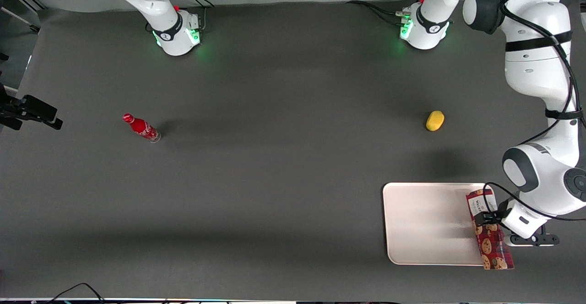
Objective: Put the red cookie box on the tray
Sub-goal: 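Lower the box onto the tray and open the left gripper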
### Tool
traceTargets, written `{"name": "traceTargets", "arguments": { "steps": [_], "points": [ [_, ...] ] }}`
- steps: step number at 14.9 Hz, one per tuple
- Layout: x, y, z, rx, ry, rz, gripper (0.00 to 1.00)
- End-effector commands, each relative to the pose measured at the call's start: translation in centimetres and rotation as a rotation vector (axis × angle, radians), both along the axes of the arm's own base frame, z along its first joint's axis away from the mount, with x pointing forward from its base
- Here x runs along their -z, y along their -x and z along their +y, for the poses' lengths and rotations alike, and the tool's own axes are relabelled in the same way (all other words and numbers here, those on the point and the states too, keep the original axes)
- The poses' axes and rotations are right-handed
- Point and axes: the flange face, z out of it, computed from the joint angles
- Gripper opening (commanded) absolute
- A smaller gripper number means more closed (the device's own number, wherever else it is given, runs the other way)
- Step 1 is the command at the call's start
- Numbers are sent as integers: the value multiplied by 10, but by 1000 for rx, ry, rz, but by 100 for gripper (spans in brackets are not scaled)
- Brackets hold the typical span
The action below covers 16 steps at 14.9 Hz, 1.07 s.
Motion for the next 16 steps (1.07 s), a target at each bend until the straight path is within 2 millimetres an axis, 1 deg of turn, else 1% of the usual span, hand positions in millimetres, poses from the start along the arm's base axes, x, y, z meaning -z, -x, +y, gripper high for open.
{"name": "traceTargets", "arguments": {
  "steps": [1,3,4,5,7,8,10,11,12,13,14,15,16],
  "points": [
    [-5,-2,2,10,3,-15,100],
    [-5,-2,2,10,3,-15,100],
    [-8,-3,1,8,4,-18,100],
    [-15,-4,-2,5,10,-13,100],
    [-39,-2,-4,19,18,10,100],
    [-59,1,-6,22,31,35,100],
    [-110,14,-16,43,48,114,100],
    [-133,22,-26,40,29,158,100],
    [-161,31,-37,15,6,187,100],
    [-182,42,-48,-10,-2,230,100],
    [-203,55,-53,-22,2,273,100],
    [-223,67,-53,-20,11,291,100],
    [-238,79,-55,-17,18,297,100]
  ]
}}
